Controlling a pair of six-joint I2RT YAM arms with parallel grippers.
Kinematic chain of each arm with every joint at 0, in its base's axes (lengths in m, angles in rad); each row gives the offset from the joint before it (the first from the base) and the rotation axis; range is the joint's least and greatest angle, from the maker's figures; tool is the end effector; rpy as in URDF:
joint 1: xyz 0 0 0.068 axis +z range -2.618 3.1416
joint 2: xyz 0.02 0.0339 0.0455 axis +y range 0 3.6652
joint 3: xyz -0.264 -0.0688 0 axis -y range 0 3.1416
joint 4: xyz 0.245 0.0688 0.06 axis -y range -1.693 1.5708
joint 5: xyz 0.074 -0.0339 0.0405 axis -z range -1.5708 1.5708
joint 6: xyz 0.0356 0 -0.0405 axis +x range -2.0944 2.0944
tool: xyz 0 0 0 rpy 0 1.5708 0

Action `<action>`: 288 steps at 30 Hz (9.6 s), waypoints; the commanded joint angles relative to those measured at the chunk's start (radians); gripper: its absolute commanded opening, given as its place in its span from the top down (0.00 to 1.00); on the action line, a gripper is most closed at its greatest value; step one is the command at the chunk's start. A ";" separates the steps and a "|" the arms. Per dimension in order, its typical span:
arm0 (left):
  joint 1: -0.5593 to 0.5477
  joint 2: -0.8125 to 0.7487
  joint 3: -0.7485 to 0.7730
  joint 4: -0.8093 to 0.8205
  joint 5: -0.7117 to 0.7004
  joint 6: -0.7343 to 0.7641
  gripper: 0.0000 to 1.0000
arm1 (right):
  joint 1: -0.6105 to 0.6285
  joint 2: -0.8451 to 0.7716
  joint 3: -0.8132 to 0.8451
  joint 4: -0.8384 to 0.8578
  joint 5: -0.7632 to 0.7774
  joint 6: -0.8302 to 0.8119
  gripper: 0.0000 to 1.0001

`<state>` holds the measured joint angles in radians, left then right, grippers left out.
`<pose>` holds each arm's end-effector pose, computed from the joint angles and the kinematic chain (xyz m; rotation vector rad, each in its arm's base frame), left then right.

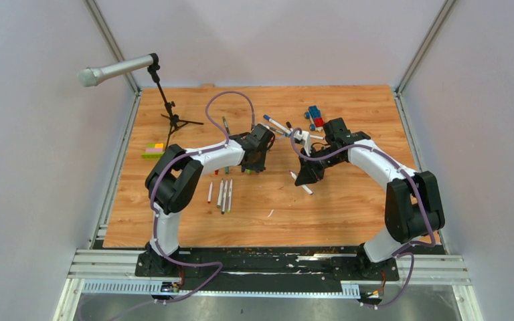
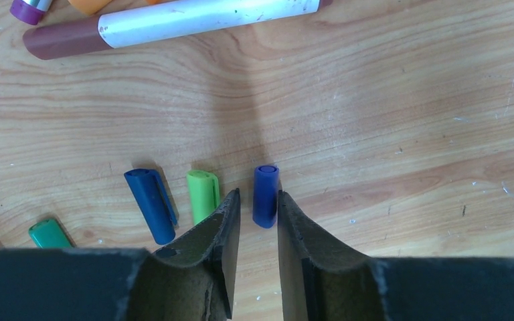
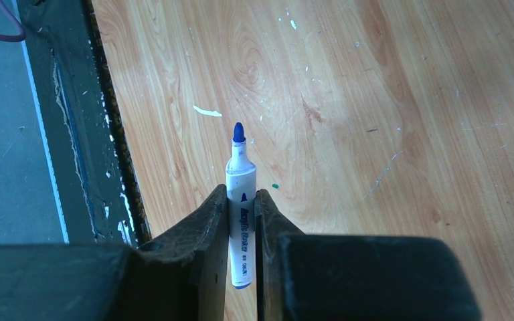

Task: Open the pen caps
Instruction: Place the pen cap at the center of the board, then place the pen at the center of the board, then pick up the pen from the center of the board, then open the pen cap from the pen.

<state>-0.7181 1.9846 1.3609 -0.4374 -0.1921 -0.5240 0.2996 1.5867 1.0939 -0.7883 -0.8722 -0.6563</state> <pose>0.3157 -0.2668 0.1657 0.1878 2.6058 -0.1913 0.2749 0.1134 0.2216 -1.3025 2.1445 1.0833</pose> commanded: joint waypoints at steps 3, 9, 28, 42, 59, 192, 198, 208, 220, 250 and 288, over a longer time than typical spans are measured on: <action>-0.003 -0.096 0.032 -0.014 0.016 0.012 0.62 | -0.004 -0.009 0.024 0.016 -0.104 0.021 1.00; -0.003 -0.228 -0.020 -0.006 0.027 0.023 0.53 | -0.004 -0.006 -0.003 0.059 -0.211 0.090 1.00; -0.002 -1.091 -0.713 0.172 -0.161 -0.004 0.32 | 0.261 0.033 -0.158 0.570 0.340 1.100 0.98; -0.001 -1.382 -0.859 0.144 -0.192 -0.053 0.26 | 0.387 0.233 0.026 0.446 0.526 1.318 0.96; -0.002 -1.536 -0.945 0.107 -0.203 -0.085 0.26 | 0.459 0.298 0.029 0.432 0.747 1.351 0.80; -0.001 -1.195 -1.073 0.963 -0.012 -0.423 0.00 | -0.137 0.060 0.044 0.186 -0.198 0.188 1.00; -0.001 -0.987 -1.011 1.120 0.001 -0.570 0.00 | -0.103 0.036 0.020 0.224 -0.304 0.249 1.00; -0.033 -0.694 -0.885 1.261 0.013 -0.646 0.02 | 0.006 0.063 0.022 0.230 -0.329 0.255 1.00; -0.107 -0.561 -0.814 1.249 -0.018 -0.682 0.28 | 0.035 0.074 0.027 0.225 -0.312 0.248 1.00; -0.185 -0.475 -0.743 1.166 -0.059 -0.724 0.96 | 0.058 0.082 0.024 0.227 -0.262 0.236 1.00; 0.119 -0.880 -0.801 0.952 -0.089 -0.439 1.00 | 0.168 0.094 0.022 0.205 -0.166 0.210 1.00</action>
<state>-0.6014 1.1294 0.5304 0.6510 -0.4110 -1.0210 0.4835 1.7119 1.1061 -0.5930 -1.0866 -0.4206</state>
